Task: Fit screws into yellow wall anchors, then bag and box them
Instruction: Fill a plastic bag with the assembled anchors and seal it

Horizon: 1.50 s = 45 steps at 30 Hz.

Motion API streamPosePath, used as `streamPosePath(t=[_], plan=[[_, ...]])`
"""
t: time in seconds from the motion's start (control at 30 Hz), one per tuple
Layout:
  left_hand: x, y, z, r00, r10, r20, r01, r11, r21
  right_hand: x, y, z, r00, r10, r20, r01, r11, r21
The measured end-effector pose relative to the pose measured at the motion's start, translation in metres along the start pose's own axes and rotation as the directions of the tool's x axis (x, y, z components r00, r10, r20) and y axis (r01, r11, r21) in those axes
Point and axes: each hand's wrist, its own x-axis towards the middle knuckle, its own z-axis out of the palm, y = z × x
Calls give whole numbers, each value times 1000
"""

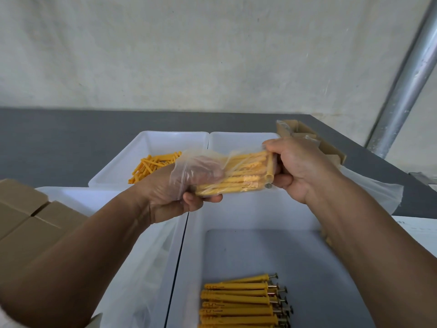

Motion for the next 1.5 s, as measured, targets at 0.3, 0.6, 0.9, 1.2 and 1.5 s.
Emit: streamPosePath(t=[0.3, 0.6, 0.9, 1.2, 1.5], plan=[[3, -4, -5, 994, -107, 29, 110, 970, -217, -4, 2, 2, 996, -74, 58, 71, 996, 51], [6, -5, -11, 993, -119, 16, 103, 770, -630, -10, -5, 2, 963, -263, 60, 258, 962, 88], [8, -6, -5, 989, -115, -91, 42, 818, -574, -19, 5, 9, 775, -582, 248, 630, 747, -215], [10, -1, -1, 980, -62, -191, -33, 888, -458, -13, 7, 11, 732, -667, 139, 680, 707, -195], [6, -3, 2, 984, -33, -174, -43, 909, -415, -12, 3, 7, 750, -653, 106, 658, 719, -222]])
